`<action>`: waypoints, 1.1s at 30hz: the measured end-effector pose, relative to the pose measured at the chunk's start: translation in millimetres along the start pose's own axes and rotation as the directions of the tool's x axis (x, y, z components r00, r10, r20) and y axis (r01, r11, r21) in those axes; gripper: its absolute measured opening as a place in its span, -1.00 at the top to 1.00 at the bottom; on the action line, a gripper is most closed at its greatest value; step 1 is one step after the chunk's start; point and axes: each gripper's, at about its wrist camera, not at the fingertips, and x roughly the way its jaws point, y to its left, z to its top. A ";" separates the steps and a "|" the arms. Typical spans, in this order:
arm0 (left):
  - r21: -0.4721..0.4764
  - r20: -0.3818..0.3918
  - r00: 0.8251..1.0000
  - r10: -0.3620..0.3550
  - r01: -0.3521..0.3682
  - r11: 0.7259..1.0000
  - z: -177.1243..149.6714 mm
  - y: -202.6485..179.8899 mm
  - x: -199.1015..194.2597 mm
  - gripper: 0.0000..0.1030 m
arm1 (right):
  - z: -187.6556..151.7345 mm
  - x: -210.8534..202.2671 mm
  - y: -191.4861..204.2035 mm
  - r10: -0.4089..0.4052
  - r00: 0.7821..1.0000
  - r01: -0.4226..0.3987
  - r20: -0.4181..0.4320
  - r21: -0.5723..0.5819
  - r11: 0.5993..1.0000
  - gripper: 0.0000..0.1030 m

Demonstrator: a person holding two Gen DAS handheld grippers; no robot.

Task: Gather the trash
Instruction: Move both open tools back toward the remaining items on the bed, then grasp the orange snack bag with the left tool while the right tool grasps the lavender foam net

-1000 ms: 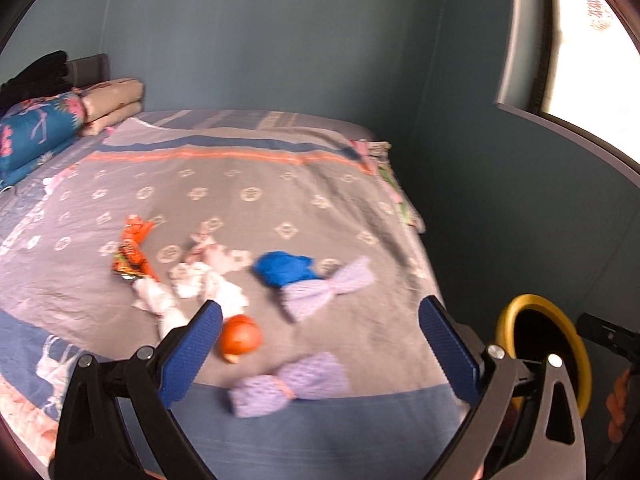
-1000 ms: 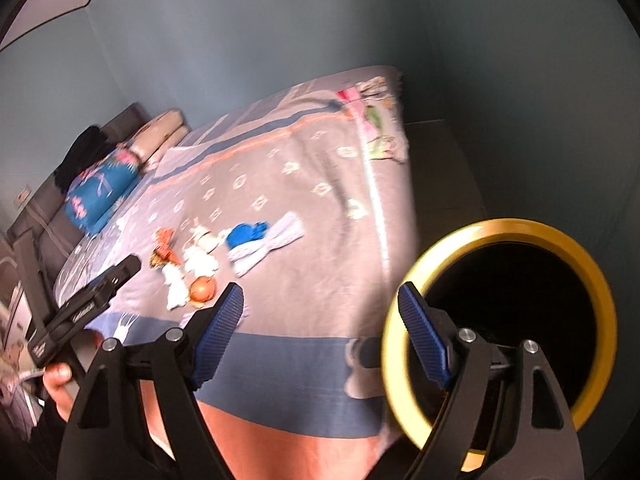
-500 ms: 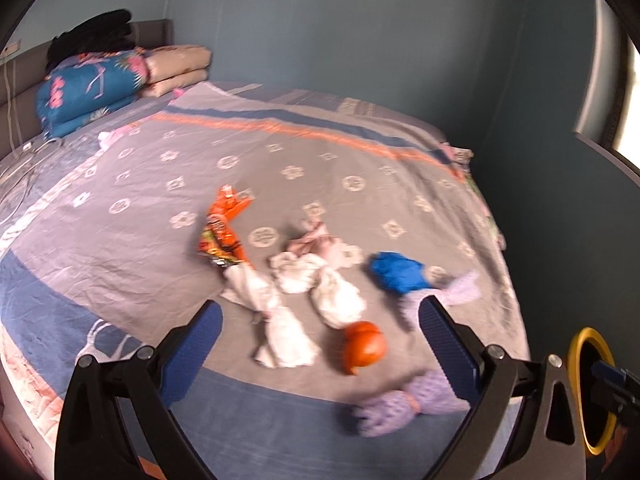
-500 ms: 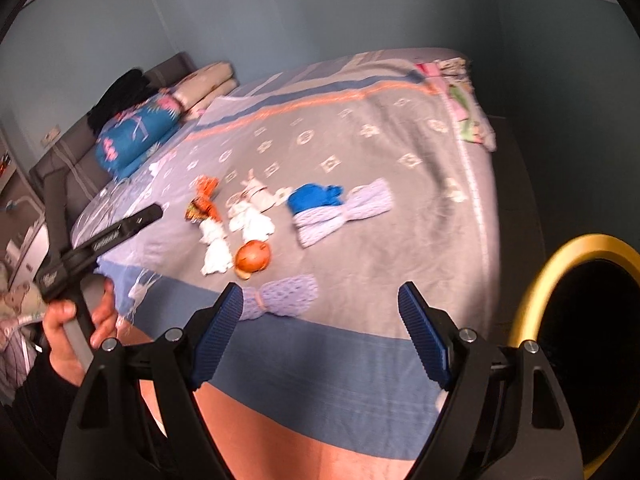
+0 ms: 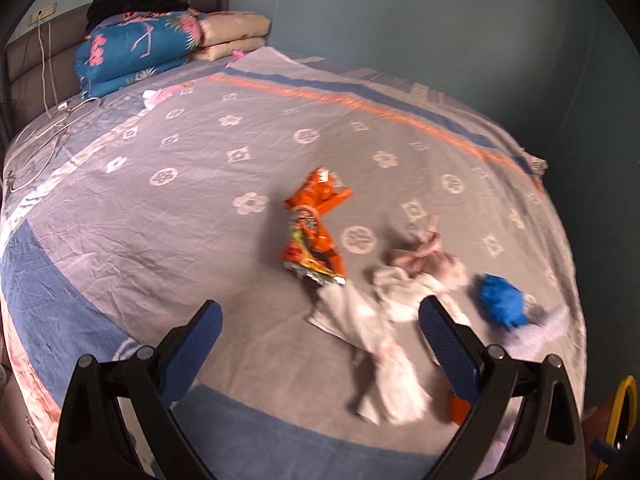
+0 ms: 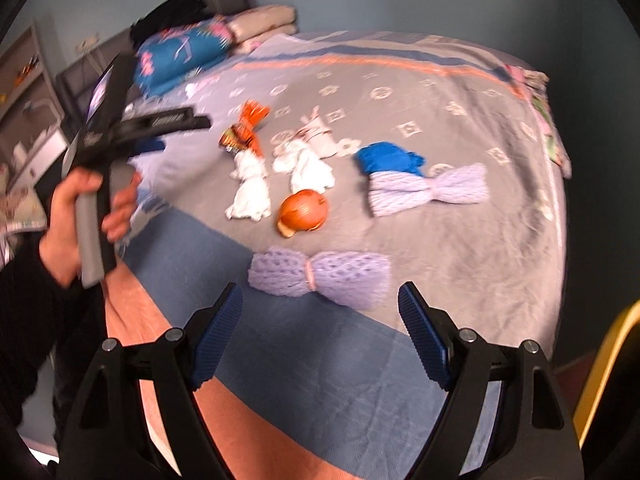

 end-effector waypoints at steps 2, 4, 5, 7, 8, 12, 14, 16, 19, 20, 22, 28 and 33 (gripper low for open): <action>-0.005 -0.014 1.000 0.023 -0.023 1.000 6.2 6.5 13.5 -0.84 | 0.6 13.5 9.7 -0.005 1.000 0.004 -0.018 -0.044 0.999 -0.49; -0.014 -0.028 0.999 0.042 -0.043 0.999 11.7 12.7 26.0 -0.84 | 1.1 22.9 14.5 0.000 0.999 -0.003 -0.034 -0.068 0.998 -0.49; -0.016 -0.032 0.998 0.048 -0.049 0.999 12.9 14.7 29.7 -0.84 | 1.7 27.6 16.5 0.005 0.999 -0.008 -0.042 -0.077 0.997 -0.49; -0.024 -0.045 0.997 0.066 -0.067 0.997 18.2 21.0 41.8 -0.84 | 1.7 38.6 20.6 0.008 0.998 -0.014 -0.060 -0.095 0.995 -0.49; -0.028 -0.051 0.996 0.070 -0.072 0.997 20.3 22.7 46.5 -0.84 | 1.4 42.5 21.9 0.008 0.998 -0.014 -0.063 -0.102 0.995 -0.49; -0.022 -0.072 0.993 0.093 -0.094 0.995 29.8 26.6 69.4 -0.84 | 0.3 60.8 23.3 -0.004 0.997 -0.006 -0.075 -0.128 0.992 -0.49; -0.016 -0.088 0.991 0.096 -0.098 0.995 36.6 25.6 82.1 -0.84 | 1.0 65.9 23.2 -0.007 0.997 -0.004 -0.077 -0.139 0.990 -0.49; -0.011 -0.094 0.991 0.092 -0.094 0.996 41.9 22.9 91.8 -0.84 | 2.2 72.1 23.4 -0.006 0.997 -0.007 -0.081 -0.158 0.987 -0.49; 0.004 -0.101 0.990 0.101 -0.101 0.995 49.3 18.7 108.5 -0.84 | 3.6 82.7 22.6 -0.021 0.996 0.004 -0.090 -0.180 0.984 -0.48; 0.002 -0.108 0.989 0.098 -0.098 0.995 50.4 17.8 113.5 -0.84 | 3.9 86.3 22.4 -0.024 0.995 0.006 -0.095 -0.183 0.983 -0.48; -0.014 -0.120 0.990 0.077 -0.079 0.997 53.0 16.8 123.9 -0.84 | 5.4 94.5 20.3 -0.020 0.994 0.001 -0.105 -0.179 0.984 -0.43; 0.009 -0.140 0.989 0.044 -0.043 0.999 52.4 6.5 144.9 -0.26 | 12.8 109.4 15.5 -0.009 0.994 -0.009 -0.113 -0.158 0.987 -0.25; 0.030 -0.161 0.987 0.031 -0.026 0.999 46.2 -3.7 157.8 0.15 | 18.8 115.8 12.7 0.009 0.993 -0.025 -0.121 -0.137 0.990 -0.10</action>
